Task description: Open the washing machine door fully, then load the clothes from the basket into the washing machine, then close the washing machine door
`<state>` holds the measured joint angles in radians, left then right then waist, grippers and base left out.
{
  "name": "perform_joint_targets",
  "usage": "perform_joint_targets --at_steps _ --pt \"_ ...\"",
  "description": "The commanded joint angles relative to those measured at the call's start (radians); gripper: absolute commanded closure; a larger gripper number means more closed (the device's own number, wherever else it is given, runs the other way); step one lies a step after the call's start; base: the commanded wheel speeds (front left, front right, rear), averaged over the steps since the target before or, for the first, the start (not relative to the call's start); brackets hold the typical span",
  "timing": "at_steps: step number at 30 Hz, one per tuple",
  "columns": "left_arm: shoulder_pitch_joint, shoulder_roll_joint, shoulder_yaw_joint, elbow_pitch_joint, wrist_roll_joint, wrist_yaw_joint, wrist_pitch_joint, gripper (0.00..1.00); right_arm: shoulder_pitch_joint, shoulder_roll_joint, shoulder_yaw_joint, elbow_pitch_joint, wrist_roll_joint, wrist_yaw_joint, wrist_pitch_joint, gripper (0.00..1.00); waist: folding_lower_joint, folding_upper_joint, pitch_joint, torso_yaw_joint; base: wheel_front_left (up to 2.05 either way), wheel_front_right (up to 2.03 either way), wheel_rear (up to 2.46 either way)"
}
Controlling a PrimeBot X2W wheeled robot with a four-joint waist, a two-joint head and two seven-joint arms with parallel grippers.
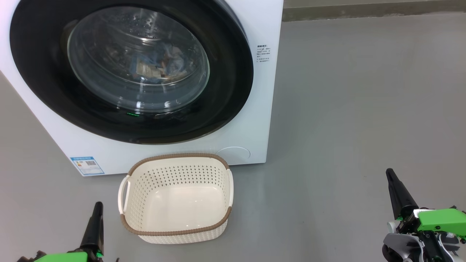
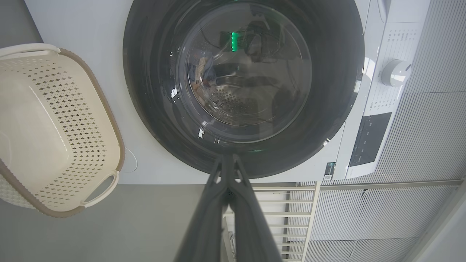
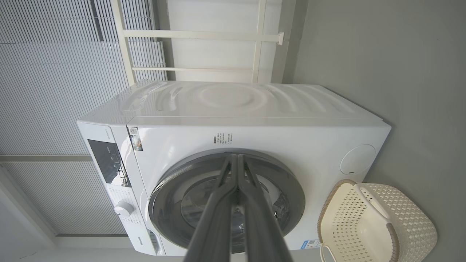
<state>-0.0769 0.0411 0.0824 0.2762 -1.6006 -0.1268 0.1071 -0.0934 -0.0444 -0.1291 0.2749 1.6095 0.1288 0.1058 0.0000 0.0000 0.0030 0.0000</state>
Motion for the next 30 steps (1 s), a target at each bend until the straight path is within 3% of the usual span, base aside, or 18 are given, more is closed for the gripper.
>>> perform_joint_targets --at_steps 1,30 --pt "-0.031 0.009 0.032 -0.031 -0.007 -0.004 0.007 1.00 -0.014 -0.008 0.018 -0.030 0.001 0.002 0.005 1.00 0.0000 0.0000 0.000 0.000 0.00 0.00 0.00" --pt "-0.031 0.009 0.032 -0.031 -0.007 -0.004 0.007 1.00 -0.014 -0.007 0.017 -0.030 0.000 0.002 0.006 1.00 0.0000 0.0000 0.000 0.000 0.00 0.00 0.00"
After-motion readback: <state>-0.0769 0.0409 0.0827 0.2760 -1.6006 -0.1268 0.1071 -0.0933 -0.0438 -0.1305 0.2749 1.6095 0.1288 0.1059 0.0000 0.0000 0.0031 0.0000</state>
